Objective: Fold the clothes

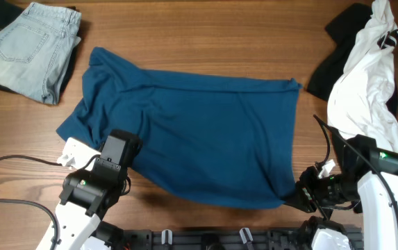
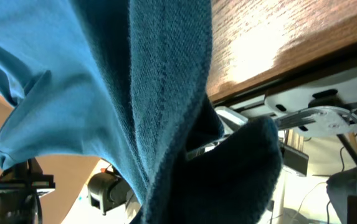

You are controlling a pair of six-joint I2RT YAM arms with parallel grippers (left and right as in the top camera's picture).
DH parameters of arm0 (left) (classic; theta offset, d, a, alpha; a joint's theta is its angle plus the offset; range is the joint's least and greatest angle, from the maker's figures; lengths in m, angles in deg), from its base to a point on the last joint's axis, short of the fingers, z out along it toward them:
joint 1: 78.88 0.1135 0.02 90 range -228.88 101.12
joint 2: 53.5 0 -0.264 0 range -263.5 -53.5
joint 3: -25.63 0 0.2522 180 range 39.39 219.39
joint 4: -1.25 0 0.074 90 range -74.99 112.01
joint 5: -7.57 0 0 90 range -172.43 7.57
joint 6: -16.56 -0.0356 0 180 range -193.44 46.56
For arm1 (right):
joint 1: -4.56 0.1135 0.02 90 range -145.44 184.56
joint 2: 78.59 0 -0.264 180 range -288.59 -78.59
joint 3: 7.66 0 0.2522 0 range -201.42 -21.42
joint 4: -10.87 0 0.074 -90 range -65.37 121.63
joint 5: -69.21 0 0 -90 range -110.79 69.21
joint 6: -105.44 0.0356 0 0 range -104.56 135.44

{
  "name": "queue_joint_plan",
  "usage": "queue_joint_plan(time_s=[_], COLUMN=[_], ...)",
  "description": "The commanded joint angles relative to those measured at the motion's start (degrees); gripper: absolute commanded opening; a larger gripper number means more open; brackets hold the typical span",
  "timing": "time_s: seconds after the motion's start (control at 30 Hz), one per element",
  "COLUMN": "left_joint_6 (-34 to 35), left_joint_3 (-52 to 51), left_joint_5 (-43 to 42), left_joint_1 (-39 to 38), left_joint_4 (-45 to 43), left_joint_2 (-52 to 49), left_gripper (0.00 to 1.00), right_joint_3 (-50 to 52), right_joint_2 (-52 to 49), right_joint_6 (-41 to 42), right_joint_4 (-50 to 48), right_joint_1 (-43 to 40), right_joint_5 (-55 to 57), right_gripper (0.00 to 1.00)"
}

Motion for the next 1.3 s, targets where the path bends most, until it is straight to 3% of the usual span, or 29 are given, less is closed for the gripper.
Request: queue_joint_plan(time_s=[0.0,0.3,0.5,0.77,0.9,1.27], left_joint_6=[-0.5,-0.8,-6.5,-11.5,-12.5,-12.5], left_joint_3=[0.6,0.6,0.6,0.6,0.6,1.0], left_joint_5=[2.2,1.8,-1.5,-1.3,-0.5,3.8], left_joint_1=[0.4,0.4,0.4,2.1,3.6,6.3], left_joint_4=[-0.2,-0.2,-2.8,-9.6,-11.8,-12.3], left_joint_2=[0.3,-0.2,-3.7,-9.2,-10.1,-10.0], left_gripper=[0.04,0.04,0.04,0.04,0.04,0.04], right_joint_3=[-0.6,-0.6,-0.6,-0.6,-0.6,-0.6], right_joint_2=[-1.1,-1.5,-2.1,-6.4,-8.0,-9.1], right_joint_6=[1.6,1.9,3.6,3.1,6.4,6.1], right_joint_4=[-1.1,-3.1,-8.9,-22.6,-28.3,-41.7], right_joint_1=[0.1,0.1,0.1,0.1,0.1,0.2], right_joint_5=[1.4,2.2,4.7,14.9,14.9,14.9], right_gripper=[0.04,0.04,0.04,0.04,0.04,0.04])
